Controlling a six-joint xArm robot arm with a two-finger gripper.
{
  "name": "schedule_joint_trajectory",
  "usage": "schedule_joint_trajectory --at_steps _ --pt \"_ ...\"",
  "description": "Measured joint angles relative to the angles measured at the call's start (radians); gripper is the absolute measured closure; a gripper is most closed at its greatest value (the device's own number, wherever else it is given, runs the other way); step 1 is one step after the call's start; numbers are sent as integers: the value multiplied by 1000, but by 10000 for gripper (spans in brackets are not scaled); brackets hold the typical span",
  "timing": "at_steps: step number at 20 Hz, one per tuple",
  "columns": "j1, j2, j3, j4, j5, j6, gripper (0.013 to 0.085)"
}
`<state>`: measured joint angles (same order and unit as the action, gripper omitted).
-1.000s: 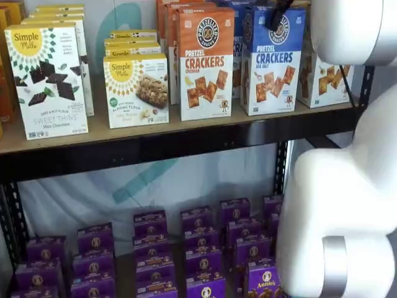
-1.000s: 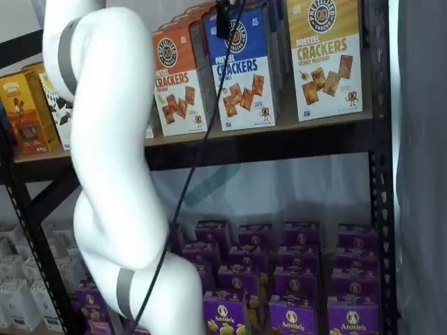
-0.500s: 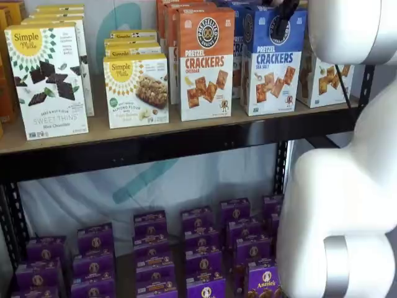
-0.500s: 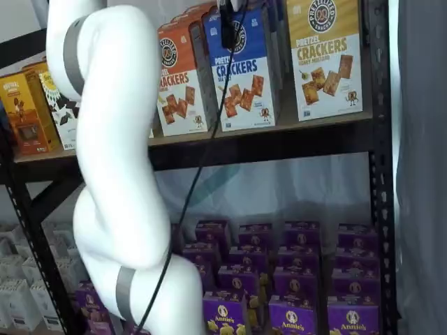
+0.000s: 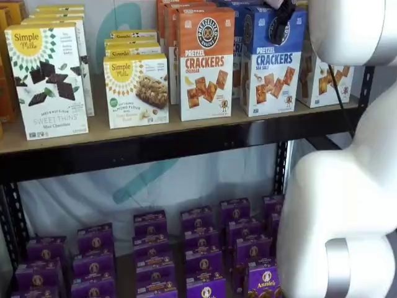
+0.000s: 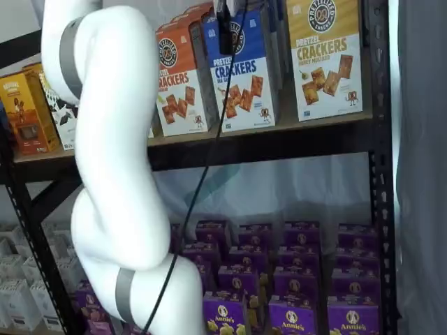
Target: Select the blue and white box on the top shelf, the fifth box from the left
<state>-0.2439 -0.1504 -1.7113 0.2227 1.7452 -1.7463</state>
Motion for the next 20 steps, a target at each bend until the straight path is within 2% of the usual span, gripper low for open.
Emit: schedule_joint_trajectory --at_steps 2,3,5,12,15,20 --pt "0 -2 2 6 0 2 250" --pt "-1 -2 1 7 1 2 250" --pt "-2 -3 0 8 3 2 330" --pt "-7 -7 3 9 4 -3 330" --pt "-8 -11 7 9 1 -4 410" --pt "-6 -12 1 7 15 -2 410"
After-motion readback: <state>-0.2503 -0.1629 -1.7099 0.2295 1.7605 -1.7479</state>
